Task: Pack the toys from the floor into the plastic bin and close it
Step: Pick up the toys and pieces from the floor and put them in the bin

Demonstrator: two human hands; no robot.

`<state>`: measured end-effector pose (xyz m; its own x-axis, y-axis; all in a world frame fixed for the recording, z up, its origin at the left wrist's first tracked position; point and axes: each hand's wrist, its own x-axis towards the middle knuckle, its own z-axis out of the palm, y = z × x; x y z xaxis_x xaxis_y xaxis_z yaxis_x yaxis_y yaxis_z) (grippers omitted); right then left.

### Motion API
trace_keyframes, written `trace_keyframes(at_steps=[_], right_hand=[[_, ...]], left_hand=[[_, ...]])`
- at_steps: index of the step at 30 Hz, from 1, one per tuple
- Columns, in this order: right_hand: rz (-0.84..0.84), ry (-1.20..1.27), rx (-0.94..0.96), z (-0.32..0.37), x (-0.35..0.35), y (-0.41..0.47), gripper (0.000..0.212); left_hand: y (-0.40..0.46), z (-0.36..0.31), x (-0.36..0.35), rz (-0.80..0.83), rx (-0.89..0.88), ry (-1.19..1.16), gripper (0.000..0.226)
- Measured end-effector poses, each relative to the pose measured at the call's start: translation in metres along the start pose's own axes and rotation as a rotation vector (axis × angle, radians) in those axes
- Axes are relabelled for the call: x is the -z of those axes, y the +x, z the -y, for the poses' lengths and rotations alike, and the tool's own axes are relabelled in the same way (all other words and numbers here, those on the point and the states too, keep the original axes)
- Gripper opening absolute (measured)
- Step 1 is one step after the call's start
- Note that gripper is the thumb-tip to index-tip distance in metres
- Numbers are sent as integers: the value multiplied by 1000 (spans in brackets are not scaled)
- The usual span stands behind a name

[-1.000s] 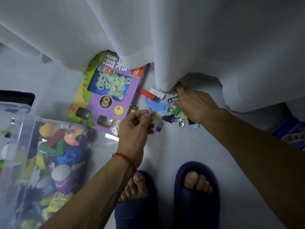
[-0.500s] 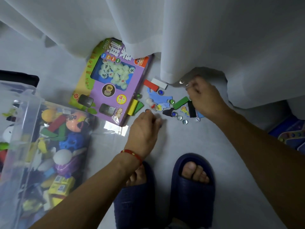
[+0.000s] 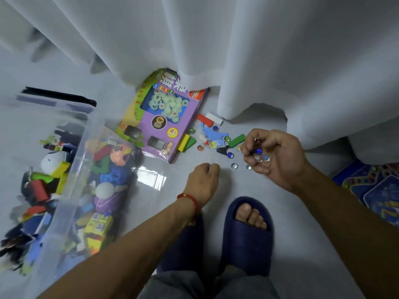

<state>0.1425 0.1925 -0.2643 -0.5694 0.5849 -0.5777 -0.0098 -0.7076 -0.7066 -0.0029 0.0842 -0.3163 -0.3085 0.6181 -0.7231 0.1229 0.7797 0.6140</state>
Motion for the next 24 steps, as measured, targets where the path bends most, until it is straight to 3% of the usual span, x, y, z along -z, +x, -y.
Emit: trace_keyframes(at_steps=[2,3,5,8,10,14,16,18,20,24], right_hand=[[-27,-64,-36,9,-25,-12,15],[-50,-109,-66,14,-40,-18,14],[-54,-154,-149,26,-76,-27,13],[71,-26,-274,50,-152,-41,6],[189,-19,-288,65,-209,-49,8],[344,-208,-254,76,-307,-61,4],[374,-314,-263,72,-337,-63,18],[385,-391,-268,67,-349,-65,33],[384,-426,-250,67,-342,-67,31],[197,-592,-72,84,-290,-64,29]], left_hand=[[-29,-15,13,194,298,-590,26],[-46,-22,25,278,365,-815,24],[-76,-31,55,314,321,-1030,22],[-132,-35,120,223,137,-1081,26],[-167,-27,170,77,46,-1100,24],[-220,12,256,-346,-22,-1104,34],[-240,32,282,-452,11,-1099,42],[-255,46,291,-503,49,-1083,48],[-264,53,289,-540,23,-1059,47],[-263,39,253,-632,-175,-886,32]])
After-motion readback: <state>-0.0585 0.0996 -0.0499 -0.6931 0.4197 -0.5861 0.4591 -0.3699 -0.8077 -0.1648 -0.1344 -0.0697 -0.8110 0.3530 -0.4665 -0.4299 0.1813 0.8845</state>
